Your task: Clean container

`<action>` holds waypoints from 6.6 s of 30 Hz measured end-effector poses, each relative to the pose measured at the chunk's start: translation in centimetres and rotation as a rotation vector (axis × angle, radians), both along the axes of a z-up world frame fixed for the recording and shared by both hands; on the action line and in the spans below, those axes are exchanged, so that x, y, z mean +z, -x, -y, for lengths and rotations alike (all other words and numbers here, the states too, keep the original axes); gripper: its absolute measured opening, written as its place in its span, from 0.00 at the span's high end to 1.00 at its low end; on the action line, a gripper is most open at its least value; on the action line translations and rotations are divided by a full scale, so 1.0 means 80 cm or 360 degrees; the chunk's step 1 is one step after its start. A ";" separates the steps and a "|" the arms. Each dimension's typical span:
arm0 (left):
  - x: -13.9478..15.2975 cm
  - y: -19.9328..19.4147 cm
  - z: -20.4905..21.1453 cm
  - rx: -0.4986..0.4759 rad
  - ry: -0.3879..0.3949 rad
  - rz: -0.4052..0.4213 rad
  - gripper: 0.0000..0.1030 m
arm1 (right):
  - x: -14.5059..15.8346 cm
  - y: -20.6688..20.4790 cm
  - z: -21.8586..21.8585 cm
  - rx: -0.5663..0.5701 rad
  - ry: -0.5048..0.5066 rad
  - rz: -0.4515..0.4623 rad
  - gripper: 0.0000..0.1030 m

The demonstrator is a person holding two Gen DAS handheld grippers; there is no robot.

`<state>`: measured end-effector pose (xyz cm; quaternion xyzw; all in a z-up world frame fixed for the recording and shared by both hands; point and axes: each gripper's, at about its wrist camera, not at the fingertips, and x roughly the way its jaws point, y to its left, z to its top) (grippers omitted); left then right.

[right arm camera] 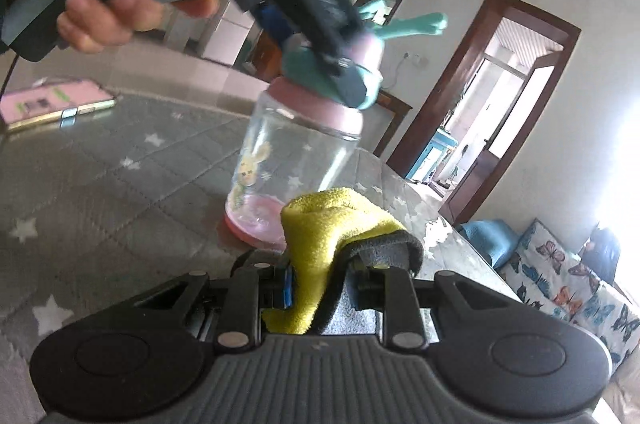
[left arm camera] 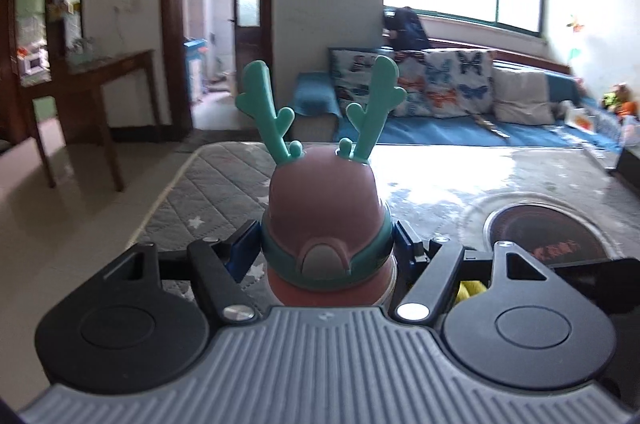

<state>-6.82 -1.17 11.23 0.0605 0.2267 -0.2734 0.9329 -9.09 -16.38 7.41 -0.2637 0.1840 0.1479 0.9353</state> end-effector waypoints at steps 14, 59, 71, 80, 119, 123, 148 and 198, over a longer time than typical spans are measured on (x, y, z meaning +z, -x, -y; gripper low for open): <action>-0.007 -0.012 -0.022 -0.0326 -0.0088 0.0032 0.32 | 0.066 -0.038 0.053 -0.0080 -0.0638 -0.0084 0.80; -0.017 -0.004 -0.025 -0.0203 0.0020 0.0052 0.32 | -0.094 -0.120 0.195 -0.0466 -0.2275 -0.0911 0.80; -0.007 0.024 -0.001 0.0120 0.0053 0.0080 0.32 | -0.038 -0.083 0.166 -0.0514 -0.1979 -0.0881 0.80; -0.005 0.033 0.017 0.0299 0.0118 0.0074 0.32 | -0.008 -0.058 0.133 -0.0485 -0.1688 -0.0783 0.78; -0.014 0.009 -0.014 0.0286 0.0363 -0.0088 0.33 | 0.037 -0.018 0.128 -0.0246 -0.1747 -0.0488 0.79; -0.014 0.010 -0.011 0.0300 0.0359 -0.0091 0.33 | 0.020 -0.023 0.124 -0.0269 -0.1699 -0.0537 0.79; -0.011 0.009 -0.028 0.0337 0.0453 -0.0148 0.33 | 0.070 -0.028 0.100 -0.0181 -0.1552 -0.0354 0.79; -0.016 -0.002 -0.020 0.0019 0.0226 -0.0033 0.33 | -0.032 -0.121 0.192 -0.0341 -0.2450 -0.0743 0.78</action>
